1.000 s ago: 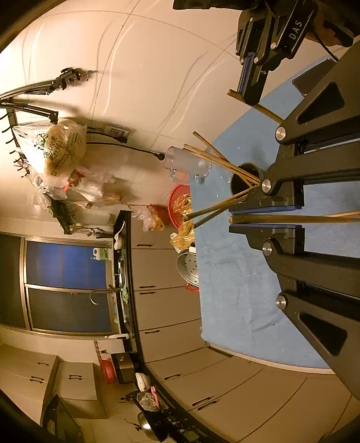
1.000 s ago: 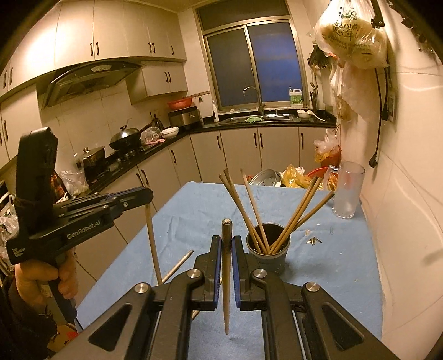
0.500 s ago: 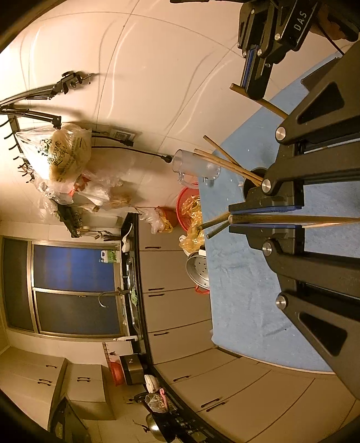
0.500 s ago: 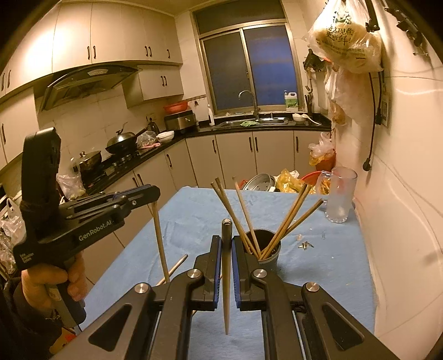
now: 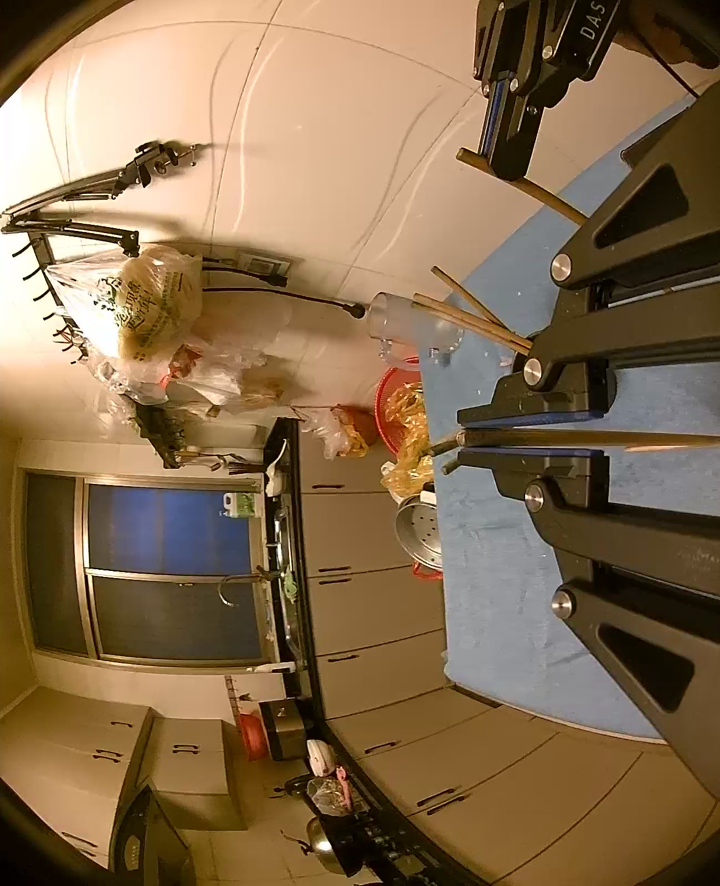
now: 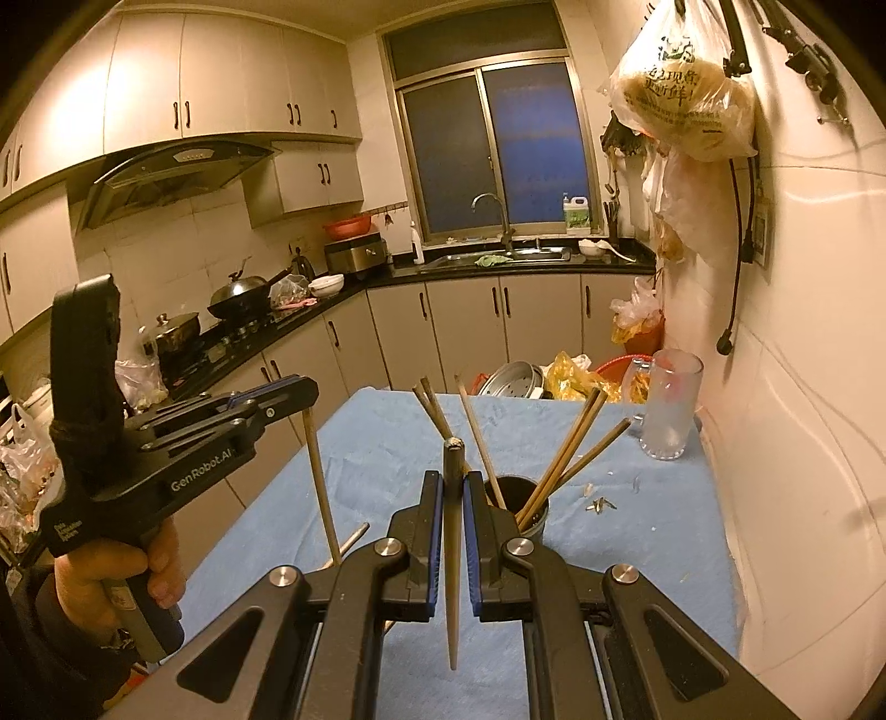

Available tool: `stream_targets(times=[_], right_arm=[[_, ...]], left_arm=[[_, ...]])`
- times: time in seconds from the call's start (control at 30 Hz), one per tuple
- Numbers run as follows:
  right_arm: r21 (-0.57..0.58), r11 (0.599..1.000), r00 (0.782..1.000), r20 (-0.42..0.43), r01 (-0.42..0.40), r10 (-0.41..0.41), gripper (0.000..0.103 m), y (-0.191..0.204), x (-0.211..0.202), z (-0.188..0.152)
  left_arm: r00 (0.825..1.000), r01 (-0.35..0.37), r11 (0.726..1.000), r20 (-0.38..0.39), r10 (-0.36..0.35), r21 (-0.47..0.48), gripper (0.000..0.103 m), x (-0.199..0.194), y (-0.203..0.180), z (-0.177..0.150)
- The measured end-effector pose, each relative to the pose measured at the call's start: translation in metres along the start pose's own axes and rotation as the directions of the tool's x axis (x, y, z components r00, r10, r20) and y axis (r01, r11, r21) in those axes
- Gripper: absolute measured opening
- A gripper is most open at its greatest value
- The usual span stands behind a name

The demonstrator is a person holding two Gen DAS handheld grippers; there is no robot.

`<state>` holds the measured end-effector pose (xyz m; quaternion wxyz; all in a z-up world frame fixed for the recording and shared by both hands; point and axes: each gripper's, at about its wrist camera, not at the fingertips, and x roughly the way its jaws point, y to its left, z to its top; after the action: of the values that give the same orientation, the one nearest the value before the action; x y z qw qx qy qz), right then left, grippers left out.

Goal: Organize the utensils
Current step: 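Lower both held chopsticks down into the black cup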

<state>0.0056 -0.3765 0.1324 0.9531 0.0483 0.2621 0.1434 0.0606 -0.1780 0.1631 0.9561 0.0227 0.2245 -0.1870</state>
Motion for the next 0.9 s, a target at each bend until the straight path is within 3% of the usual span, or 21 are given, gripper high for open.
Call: stream_targets(times=[0.6, 0.9], right_arm=[[-0.019, 0.999, 0.997, 0.067, 0.026, -0.025, 0.008, -0.004, -0.02, 0.024], [-0.031, 0.999, 0.995, 0.093, 0.045, -0.042, 0.008, -0.007, -0.02, 0.041]], left_arm=[[0.998, -0.005, 1.0, 0.061, 0.003, 0.028, 0.007, 0.001, -0.013, 0.02], [0.995, 0.02, 1.0, 0.094, -0.022, 0.023, 0.007, 0.006, -0.019, 0.046]])
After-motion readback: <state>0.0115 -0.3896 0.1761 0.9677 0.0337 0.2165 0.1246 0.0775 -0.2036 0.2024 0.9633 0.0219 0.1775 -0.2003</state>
